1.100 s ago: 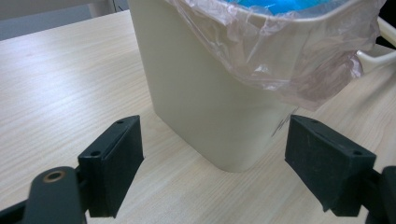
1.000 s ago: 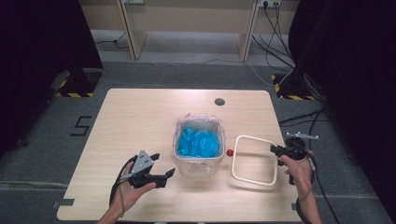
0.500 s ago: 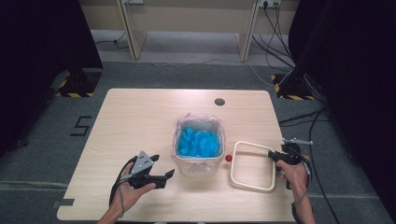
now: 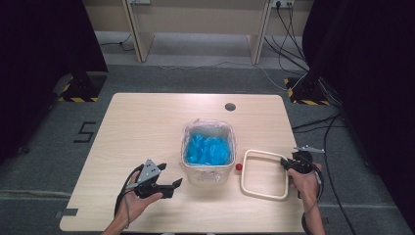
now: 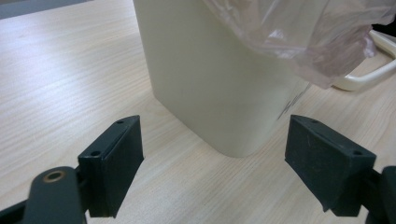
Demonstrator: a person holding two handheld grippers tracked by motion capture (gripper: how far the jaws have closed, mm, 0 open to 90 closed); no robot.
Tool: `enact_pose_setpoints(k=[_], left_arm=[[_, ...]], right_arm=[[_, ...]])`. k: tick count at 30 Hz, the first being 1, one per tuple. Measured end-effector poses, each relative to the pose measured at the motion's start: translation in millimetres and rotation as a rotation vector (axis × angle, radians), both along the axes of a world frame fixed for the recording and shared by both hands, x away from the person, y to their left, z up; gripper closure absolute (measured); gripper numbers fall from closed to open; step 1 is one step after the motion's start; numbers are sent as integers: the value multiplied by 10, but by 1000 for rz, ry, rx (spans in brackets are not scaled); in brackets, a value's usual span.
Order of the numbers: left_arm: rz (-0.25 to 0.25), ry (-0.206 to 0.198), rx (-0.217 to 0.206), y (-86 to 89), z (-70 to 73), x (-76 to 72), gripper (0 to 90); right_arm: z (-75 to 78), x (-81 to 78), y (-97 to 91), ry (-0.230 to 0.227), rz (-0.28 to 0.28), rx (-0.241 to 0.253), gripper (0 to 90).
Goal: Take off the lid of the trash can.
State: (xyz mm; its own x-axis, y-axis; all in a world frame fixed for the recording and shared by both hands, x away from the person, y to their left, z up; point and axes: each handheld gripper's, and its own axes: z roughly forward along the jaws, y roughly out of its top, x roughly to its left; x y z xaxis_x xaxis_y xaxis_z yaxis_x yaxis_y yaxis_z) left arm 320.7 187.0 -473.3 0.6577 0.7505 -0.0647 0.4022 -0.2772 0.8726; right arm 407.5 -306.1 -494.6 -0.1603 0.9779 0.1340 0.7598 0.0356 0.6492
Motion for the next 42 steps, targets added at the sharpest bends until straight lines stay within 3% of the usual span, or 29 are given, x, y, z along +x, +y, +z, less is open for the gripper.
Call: enact_pose_setpoints(k=[18,21,26,34,42], left_arm=[[11,15,0,35,-47,20,186],[14,17,-3,40,-50,20,186],[17,21,-5,57,-61,23,186],[21,32,-10,81,-95,19,185],[22,32,-21,86,-82,25,182]], right_arm=[[-9,-75,42,-33,-14,-35,699],[21,-91,49,-42,-32,-42,590],[120,-138,104,-96,-21,-25,489],[179,-140,169,-134,-14,-3,360],[258,-161,264,-155,-3,54,277]])
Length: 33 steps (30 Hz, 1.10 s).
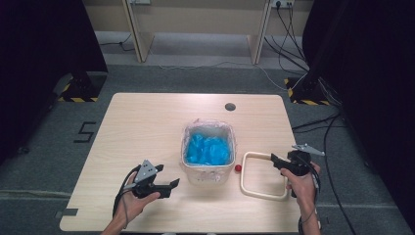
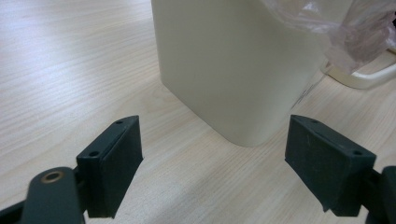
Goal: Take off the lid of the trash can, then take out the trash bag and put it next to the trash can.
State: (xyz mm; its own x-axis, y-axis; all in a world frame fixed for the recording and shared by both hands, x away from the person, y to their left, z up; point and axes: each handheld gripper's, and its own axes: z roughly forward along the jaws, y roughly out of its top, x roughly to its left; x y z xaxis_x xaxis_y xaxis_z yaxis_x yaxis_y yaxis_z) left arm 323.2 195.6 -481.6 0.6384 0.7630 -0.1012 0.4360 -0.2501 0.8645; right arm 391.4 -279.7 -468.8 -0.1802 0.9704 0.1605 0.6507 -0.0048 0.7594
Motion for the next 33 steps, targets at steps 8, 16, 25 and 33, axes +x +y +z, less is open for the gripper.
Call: enact_pose_setpoints(k=[8,16,25,33], left_arm=[[3,0,-7,10,9,0,177],[7,0,-13,20,15,1,169],[9,2,-15,25,12,0,165],[10,-7,-21,35,51,-5,164]], right_arm=[[33,-9,136,-13,43,36,213],[83,-24,259,-36,89,59,171],[117,-40,319,-43,106,73,170],[133,-36,328,-49,111,74,171]])
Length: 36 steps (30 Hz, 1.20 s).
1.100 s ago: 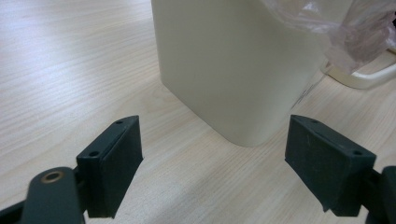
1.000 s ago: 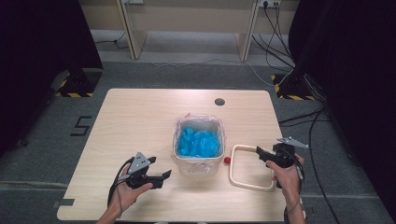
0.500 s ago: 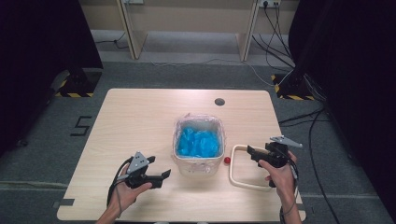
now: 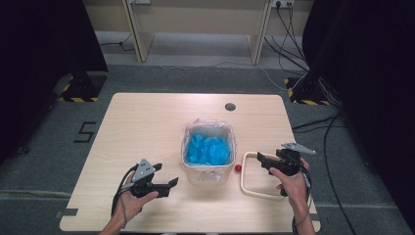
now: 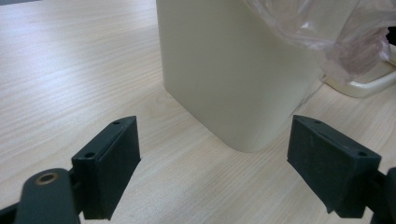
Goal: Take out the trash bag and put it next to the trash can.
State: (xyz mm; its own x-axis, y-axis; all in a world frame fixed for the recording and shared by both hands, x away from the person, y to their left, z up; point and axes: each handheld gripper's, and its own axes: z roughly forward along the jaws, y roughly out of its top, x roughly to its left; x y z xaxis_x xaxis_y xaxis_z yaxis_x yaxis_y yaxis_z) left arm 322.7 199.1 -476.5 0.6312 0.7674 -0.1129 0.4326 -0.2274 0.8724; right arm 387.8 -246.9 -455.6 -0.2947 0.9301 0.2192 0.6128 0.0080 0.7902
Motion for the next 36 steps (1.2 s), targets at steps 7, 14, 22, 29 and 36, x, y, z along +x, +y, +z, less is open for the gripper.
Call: enact_pose_setpoints(k=[7,14,22,29,36], left_arm=[[-1,1,-6,-9,3,-16,163],[-24,-14,-10,-57,38,-48,161],[-45,-54,-25,-159,168,-50,171],[-70,-68,-39,-255,269,-30,233],[-85,-59,-39,-295,316,-10,333]], right_arm=[[36,14,41,-7,16,8,172],[115,27,99,-21,37,20,174],[288,82,234,-57,72,24,178],[421,138,326,-84,96,45,183],[512,241,448,-88,129,42,190]])
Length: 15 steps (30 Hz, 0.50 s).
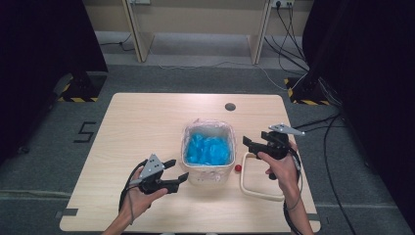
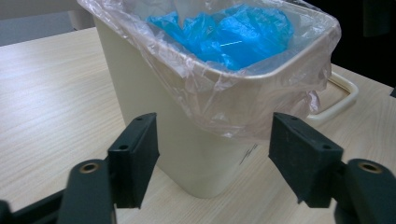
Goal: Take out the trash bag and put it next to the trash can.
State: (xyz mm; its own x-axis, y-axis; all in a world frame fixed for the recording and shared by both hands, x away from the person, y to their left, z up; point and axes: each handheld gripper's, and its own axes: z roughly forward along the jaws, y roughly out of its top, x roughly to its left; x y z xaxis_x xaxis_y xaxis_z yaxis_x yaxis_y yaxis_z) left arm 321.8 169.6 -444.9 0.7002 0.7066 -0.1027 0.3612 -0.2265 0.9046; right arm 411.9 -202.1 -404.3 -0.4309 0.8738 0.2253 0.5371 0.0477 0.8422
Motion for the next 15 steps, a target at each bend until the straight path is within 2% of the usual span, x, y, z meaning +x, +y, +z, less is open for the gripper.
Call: enact_pose_setpoints(k=[7,15], left_arm=[[1,4,2,12,42,9,413],[-14,3,-1,-3,59,27,454]], right_arm=[[76,133,191,3,51,-30,208],[116,291,408,13,101,-71,210]])
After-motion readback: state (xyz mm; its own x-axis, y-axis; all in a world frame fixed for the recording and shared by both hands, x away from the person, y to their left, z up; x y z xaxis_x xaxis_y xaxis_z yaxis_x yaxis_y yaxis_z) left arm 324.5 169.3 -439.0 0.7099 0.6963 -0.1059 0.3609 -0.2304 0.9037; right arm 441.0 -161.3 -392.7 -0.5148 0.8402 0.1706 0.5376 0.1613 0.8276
